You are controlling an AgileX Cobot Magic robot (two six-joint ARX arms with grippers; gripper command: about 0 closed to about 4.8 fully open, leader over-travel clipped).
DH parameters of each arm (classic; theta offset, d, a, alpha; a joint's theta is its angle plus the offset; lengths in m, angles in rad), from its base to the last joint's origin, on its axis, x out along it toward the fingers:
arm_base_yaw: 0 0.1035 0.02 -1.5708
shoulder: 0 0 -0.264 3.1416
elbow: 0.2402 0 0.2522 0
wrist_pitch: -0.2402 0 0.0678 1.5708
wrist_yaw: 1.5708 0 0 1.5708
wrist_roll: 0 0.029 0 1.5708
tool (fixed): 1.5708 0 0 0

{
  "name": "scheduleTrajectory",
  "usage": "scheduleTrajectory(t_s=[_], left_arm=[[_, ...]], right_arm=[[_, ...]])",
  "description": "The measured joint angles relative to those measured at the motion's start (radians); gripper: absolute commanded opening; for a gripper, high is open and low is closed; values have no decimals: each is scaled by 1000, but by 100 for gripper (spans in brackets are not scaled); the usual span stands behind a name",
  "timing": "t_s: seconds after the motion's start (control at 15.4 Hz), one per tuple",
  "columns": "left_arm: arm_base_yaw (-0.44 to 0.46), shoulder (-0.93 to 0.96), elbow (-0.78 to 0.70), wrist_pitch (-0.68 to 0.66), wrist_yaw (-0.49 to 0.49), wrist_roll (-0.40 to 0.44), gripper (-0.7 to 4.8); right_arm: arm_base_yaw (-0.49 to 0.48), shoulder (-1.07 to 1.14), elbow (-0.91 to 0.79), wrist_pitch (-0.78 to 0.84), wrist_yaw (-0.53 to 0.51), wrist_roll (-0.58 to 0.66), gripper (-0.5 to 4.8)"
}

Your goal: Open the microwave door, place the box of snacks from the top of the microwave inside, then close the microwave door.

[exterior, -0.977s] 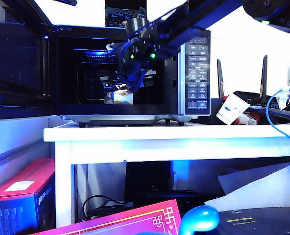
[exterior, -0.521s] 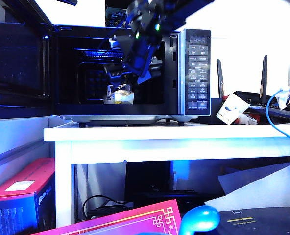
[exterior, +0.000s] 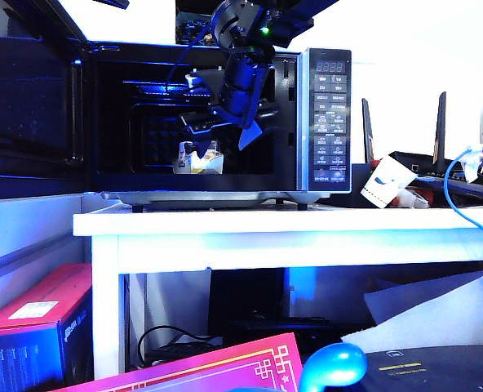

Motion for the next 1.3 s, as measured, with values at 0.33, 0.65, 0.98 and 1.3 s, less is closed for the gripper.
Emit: scheduleTrajectory(t_s=[0.33, 0.65, 0.98, 1.3], left_arm=[[0, 0, 0, -1, 31, 0, -5], [0, 0, 0, -9, 36, 0, -5], [0, 0, 0, -21, 38, 0, -5], [0, 0, 0, -24, 39, 0, -5]], right_arm=[[-2, 62, 1, 119, 3, 11, 479], [-16, 76, -1, 233, 32, 13, 452], [-21, 84, 0, 325, 31, 14, 430], [-26, 103, 0, 330, 23, 14, 429]])
